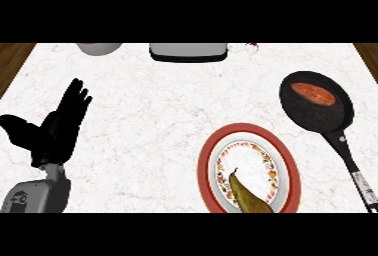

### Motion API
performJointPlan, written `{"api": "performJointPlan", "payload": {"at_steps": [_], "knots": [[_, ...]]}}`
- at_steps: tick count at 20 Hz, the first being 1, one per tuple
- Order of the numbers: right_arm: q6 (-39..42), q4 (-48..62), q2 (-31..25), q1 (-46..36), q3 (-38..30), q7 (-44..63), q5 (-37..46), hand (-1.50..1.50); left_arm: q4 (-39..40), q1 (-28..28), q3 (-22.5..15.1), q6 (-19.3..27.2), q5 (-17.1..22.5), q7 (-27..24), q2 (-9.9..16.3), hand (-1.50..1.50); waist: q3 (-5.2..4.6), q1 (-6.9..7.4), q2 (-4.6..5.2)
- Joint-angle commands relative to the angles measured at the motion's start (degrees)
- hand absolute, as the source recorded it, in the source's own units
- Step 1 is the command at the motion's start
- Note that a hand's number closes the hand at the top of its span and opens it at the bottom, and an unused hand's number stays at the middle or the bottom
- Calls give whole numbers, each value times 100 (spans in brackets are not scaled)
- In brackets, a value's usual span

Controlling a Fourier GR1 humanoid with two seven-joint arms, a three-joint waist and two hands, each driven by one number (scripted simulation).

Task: Pick the sweet potato from the plate and place it in the pan

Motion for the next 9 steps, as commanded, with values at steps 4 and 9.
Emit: {"api": "performJointPlan", "payload": {"at_steps": [4, 9], "knots": [[835, -69, -176, 830, 39, -979, -252, -150, -245, -123, 133, -100, 144, 387, 204, 0, 2, 16, -13], [526, -134, -89, 899, 213, -913, -315, -150, 243, -45, 71, -137, 35, -150, 25, 0, 1, 32, 7]]}}
